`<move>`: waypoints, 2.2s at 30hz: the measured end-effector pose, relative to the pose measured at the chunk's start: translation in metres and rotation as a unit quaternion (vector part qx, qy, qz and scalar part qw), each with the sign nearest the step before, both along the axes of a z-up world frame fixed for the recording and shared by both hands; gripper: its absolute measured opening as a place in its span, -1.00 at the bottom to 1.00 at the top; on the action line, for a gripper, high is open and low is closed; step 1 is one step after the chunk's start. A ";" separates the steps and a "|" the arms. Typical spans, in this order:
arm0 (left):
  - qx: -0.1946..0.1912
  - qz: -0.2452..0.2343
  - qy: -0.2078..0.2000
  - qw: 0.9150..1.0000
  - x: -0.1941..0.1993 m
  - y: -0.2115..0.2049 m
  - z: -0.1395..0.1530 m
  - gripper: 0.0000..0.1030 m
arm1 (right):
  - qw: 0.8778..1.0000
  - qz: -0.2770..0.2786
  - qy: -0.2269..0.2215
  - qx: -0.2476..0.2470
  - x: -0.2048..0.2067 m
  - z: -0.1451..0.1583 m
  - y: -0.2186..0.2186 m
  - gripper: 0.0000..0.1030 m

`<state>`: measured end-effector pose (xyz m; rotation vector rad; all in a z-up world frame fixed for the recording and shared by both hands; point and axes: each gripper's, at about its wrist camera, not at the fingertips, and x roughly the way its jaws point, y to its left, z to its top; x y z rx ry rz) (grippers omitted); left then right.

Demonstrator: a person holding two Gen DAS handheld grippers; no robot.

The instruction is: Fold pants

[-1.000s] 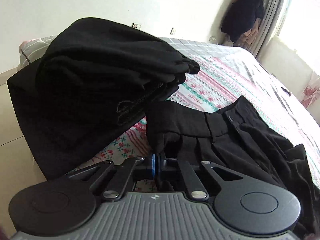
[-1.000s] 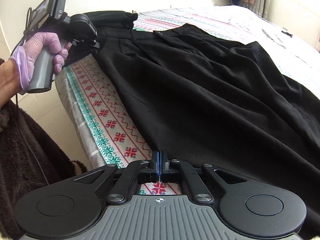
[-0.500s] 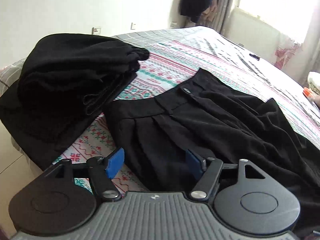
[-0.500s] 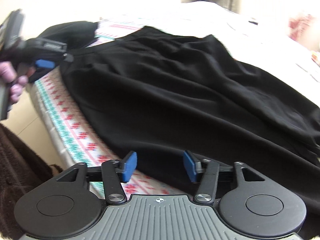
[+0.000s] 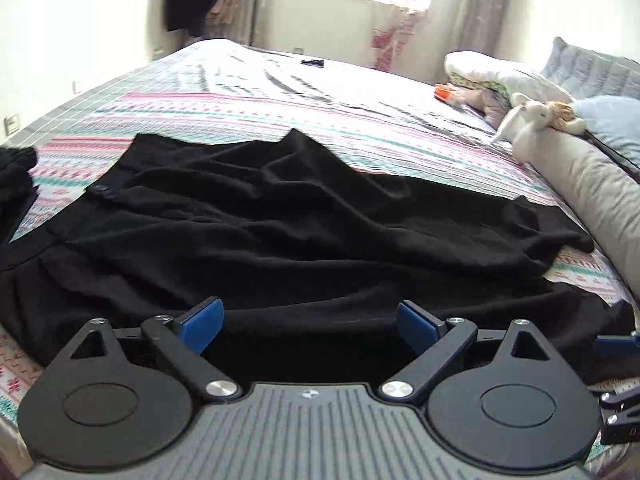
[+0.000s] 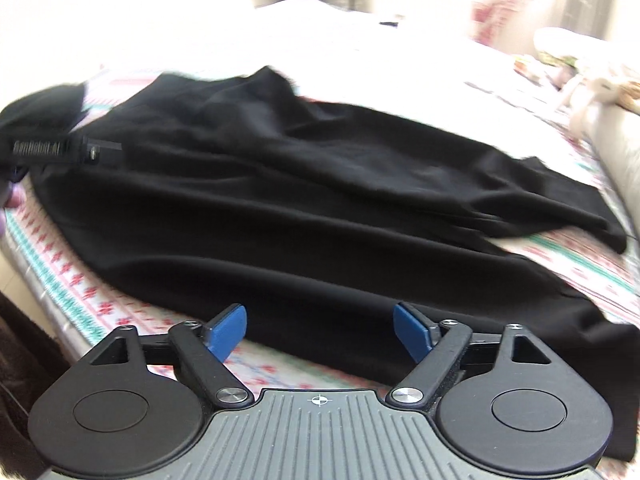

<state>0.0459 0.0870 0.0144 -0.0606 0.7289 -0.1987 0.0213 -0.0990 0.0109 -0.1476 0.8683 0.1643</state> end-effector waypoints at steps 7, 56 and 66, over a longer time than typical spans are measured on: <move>0.024 -0.140 -0.035 0.989 -0.019 -0.087 -0.014 1.00 | 0.999 -0.030 -0.013 0.002 -0.011 -0.003 -0.077 0.68; 0.077 -0.475 0.006 0.877 -0.072 -0.174 -0.064 0.03 | 0.990 -0.076 0.100 0.057 -0.077 -0.014 -0.206 -0.42; 0.066 -0.468 -0.026 0.881 -0.029 -0.228 -0.037 0.56 | 0.958 -0.253 0.042 0.125 -0.060 0.000 -0.305 -0.02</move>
